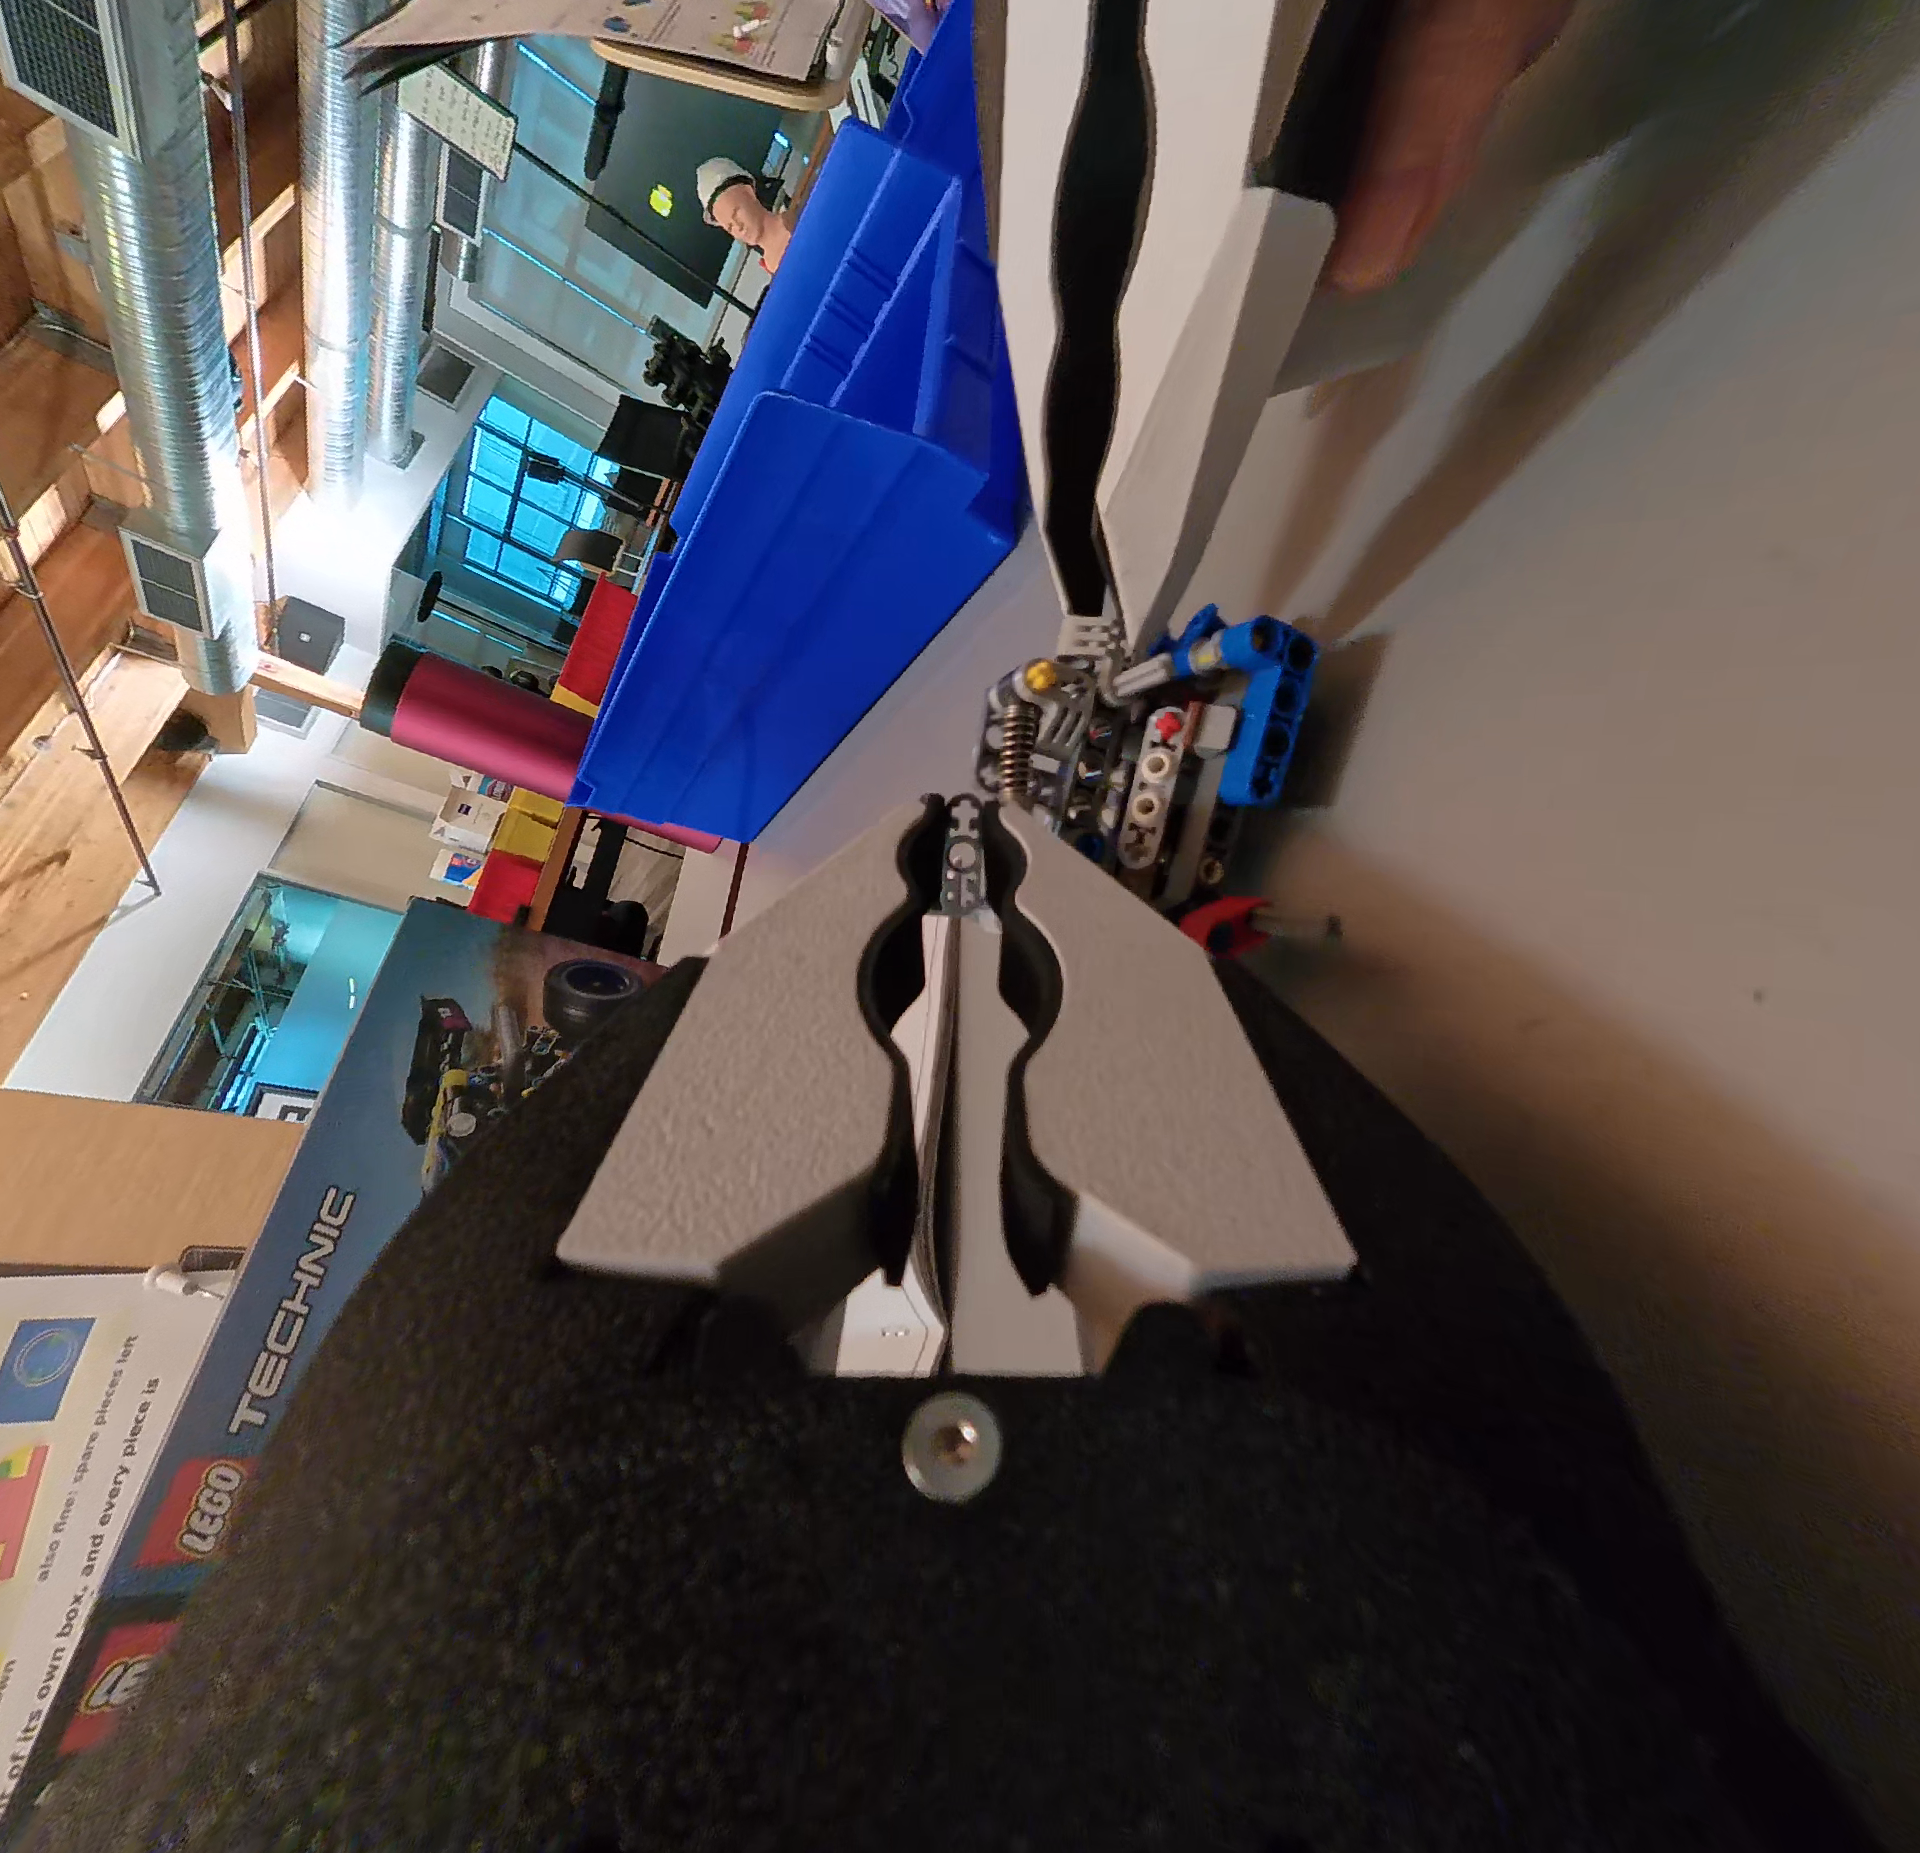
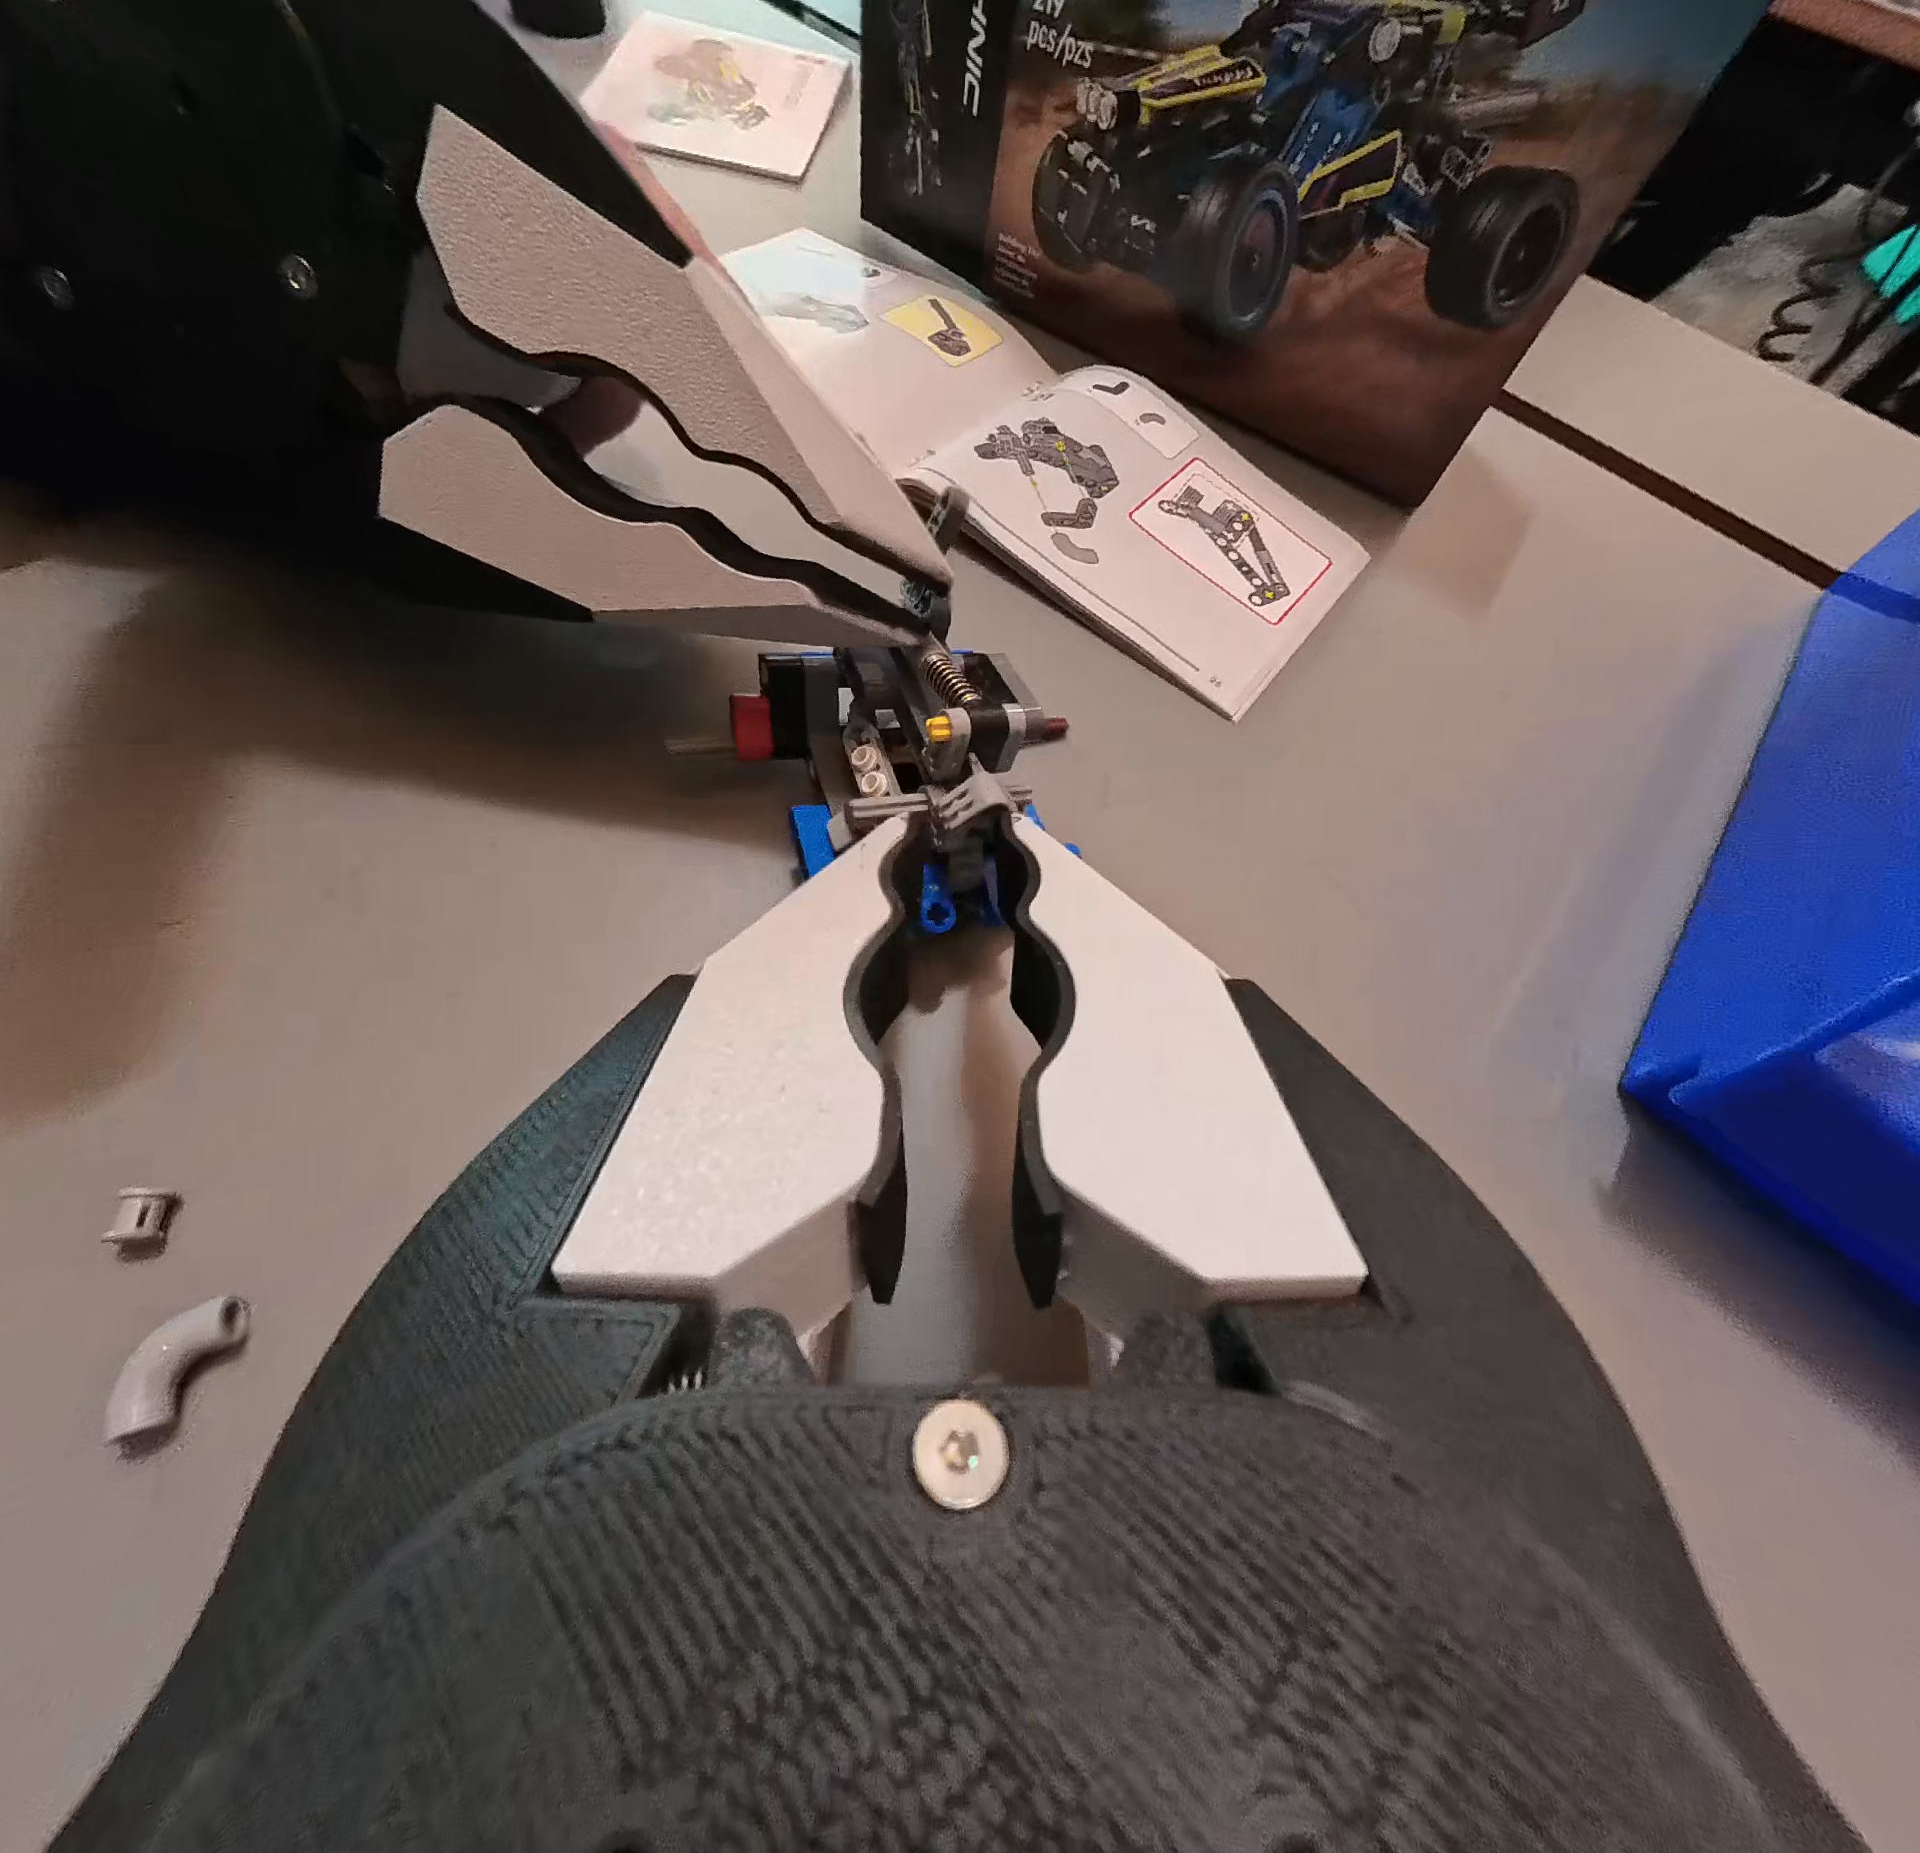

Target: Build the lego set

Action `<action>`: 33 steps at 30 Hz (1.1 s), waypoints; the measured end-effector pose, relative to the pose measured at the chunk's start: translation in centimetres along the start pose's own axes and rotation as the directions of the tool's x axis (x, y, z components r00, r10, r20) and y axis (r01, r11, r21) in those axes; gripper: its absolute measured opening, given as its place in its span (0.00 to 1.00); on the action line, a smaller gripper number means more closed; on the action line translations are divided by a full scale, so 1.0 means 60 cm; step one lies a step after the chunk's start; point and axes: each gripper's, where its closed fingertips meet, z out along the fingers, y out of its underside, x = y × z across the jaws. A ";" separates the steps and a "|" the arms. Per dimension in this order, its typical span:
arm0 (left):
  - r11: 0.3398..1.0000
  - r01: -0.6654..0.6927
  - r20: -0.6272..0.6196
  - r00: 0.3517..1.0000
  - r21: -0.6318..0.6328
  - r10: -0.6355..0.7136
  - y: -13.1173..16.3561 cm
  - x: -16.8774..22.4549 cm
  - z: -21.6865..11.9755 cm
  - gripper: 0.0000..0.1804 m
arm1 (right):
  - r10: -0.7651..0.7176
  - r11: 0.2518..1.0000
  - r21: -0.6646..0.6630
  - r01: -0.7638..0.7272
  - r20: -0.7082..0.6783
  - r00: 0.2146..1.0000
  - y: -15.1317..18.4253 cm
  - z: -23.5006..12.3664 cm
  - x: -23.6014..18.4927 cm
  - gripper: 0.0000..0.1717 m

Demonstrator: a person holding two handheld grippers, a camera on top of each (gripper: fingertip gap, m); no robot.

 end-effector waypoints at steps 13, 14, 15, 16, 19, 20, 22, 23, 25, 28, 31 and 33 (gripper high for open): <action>1.000 -0.001 0.004 1.000 0.002 0.001 0.002 -0.001 -0.001 0.02 | -0.047 0.998 -0.047 0.050 0.064 0.997 0.010 0.011 -0.004 0.05; 1.000 -0.003 0.006 1.000 0.003 0.003 0.002 -0.001 -0.001 0.02 | -0.059 0.997 -0.049 0.063 0.084 0.995 0.011 0.010 -0.010 0.04; 1.000 -0.004 0.006 1.000 0.003 0.004 0.002 -0.001 -0.001 0.02 | -0.073 0.996 -0.051 0.078 0.099 0.992 0.012 0.009 -0.014 0.01; 1.000 -0.003 0.006 1.000 0.003 0.003 0.003 -0.001 -0.001 0.02 | -0.077 0.995 -0.048 0.082 0.091 0.993 0.012 0.010 -0.012 0.02; 1.000 -0.001 0.003 1.000 0.002 0.001 0.003 0.000 -0.001 0.02 | -0.048 0.998 -0.044 0.051 0.064 0.997 0.011 0.013 0.001 0.04; 1.000 -0.001 0.003 1.000 0.002 0.001 0.003 0.000 -0.001 0.02 | -0.043 0.998 -0.042 0.046 0.063 0.997 0.010 0.013 0.002 0.05; 1.000 -0.001 0.003 1.000 0.003 0.001 0.003 0.000 0.000 0.02 | -0.047 0.998 -0.032 0.049 0.060 0.997 0.008 0.013 0.004 0.06; 1.000 0.000 0.003 1.000 0.003 0.000 0.003 0.000 0.000 0.02 | -0.046 0.998 -0.032 0.047 0.054 0.997 0.008 0.013 0.007 0.08; 1.000 -0.001 0.002 1.000 0.003 0.001 0.003 0.000 0.000 0.02 | -0.044 0.998 -0.037 0.045 0.041 0.998 0.009 0.014 0.014 0.09; 1.000 -0.004 -0.015 1.000 -0.003 0.004 0.005 0.006 0.001 0.02 | -0.069 0.997 -0.032 0.070 0.047 0.997 0.007 0.018 0.018 0.10; 1.000 -0.014 -0.015 1.000 -0.004 0.014 0.005 0.007 0.002 0.02 | -0.079 0.996 -0.035 0.083 0.089 0.993 0.008 0.023 0.014 0.11; 1.000 -0.011 -0.017 1.000 -0.005 0.011 0.005 0.008 0.002 0.02 | -0.089 0.995 -0.033 0.094 0.134 0.987 0.007 0.026 0.007 0.14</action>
